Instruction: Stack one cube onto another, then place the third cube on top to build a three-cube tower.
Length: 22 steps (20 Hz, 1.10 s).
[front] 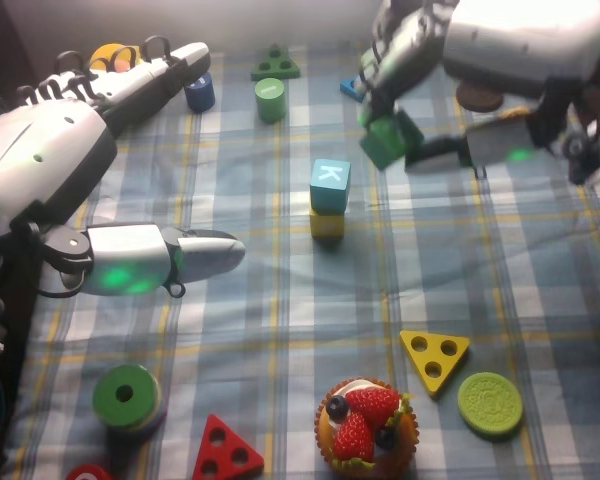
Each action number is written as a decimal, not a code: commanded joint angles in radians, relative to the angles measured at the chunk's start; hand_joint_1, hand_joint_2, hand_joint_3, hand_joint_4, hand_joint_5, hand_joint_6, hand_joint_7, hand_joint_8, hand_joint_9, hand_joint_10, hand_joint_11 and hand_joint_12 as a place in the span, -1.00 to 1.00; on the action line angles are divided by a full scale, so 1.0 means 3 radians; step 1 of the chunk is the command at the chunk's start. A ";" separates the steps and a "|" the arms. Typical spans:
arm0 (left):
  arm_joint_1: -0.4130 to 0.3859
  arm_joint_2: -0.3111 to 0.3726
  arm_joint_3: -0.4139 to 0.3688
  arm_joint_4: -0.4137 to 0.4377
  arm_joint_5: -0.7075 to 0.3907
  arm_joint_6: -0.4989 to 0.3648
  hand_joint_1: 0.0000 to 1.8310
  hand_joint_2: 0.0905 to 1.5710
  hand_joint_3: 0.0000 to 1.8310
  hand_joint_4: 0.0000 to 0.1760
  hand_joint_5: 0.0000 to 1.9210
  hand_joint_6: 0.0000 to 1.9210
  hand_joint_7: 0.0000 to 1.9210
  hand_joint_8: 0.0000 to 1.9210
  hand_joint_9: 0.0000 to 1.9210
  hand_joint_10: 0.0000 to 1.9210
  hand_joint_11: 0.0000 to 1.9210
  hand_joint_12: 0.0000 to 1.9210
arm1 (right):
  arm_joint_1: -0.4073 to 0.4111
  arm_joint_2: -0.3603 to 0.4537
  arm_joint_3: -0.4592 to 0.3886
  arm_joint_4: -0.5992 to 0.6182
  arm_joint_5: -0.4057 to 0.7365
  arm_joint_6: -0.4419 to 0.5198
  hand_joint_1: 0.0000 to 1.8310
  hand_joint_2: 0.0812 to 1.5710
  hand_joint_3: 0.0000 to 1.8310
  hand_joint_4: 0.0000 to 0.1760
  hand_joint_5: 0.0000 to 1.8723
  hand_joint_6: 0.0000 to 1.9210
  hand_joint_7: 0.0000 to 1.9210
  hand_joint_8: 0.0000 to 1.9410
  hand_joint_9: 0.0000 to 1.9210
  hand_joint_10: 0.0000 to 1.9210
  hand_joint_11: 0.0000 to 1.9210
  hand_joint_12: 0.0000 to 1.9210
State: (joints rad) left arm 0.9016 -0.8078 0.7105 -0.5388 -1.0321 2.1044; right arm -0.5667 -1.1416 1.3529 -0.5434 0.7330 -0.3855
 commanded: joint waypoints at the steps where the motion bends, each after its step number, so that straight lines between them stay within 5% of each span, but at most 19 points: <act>1: -0.0054 -0.0025 0.0027 0.0134 -0.0351 -0.0012 -0.23 -0.04 -1.00 1.00 -0.82 -1.00 -0.79 -1.00 -0.77 -1.00 -1.00 -0.44 | 0.0055 -0.0008 0.0019 0.0101 0.0348 0.0021 0.27 0.38 -1.00 -1.00 0.06 0.00 -0.09 -1.00 -0.25 -1.00 -0.83 0.07; 6: -0.0074 -0.0048 0.0078 0.0125 -0.0268 -0.0012 -0.22 -0.05 -1.00 1.00 -0.77 -0.99 -0.78 -1.00 -0.76 -1.00 -1.00 -0.52 | 0.0188 -0.0218 0.0231 -0.0043 0.0348 0.0202 0.27 0.36 -1.00 -1.00 0.08 -0.05 -0.15 -1.00 -0.29 -1.00 -0.96 0.31; 13: -0.0112 -0.0074 0.0136 0.0102 -0.0170 -0.0012 -0.23 -0.05 -1.00 1.00 -0.77 -1.00 -0.75 -1.00 -0.75 -1.00 -1.00 -0.50 | 0.0195 -0.0336 0.0319 -0.0089 0.0293 0.0215 0.27 0.36 -1.00 -1.00 0.09 -0.06 -0.16 -0.99 -0.38 -1.00 -1.00 0.05; 22: -0.0115 -0.0072 0.0161 0.0071 -0.0153 -0.0012 -0.20 -0.05 -1.00 1.00 -0.86 -1.00 -0.80 -1.00 -0.79 -1.00 -1.00 -0.56 | 0.0195 -0.0464 0.0388 -0.0160 0.0220 0.0240 0.28 0.36 -1.00 -1.00 0.09 -0.06 -0.17 -0.99 -0.37 -0.99 -1.00 0.24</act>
State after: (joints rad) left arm 0.8806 -0.8310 0.7547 -0.5529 -0.9722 2.1044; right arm -0.5259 -1.2778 1.4681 -0.6334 0.7044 -0.3168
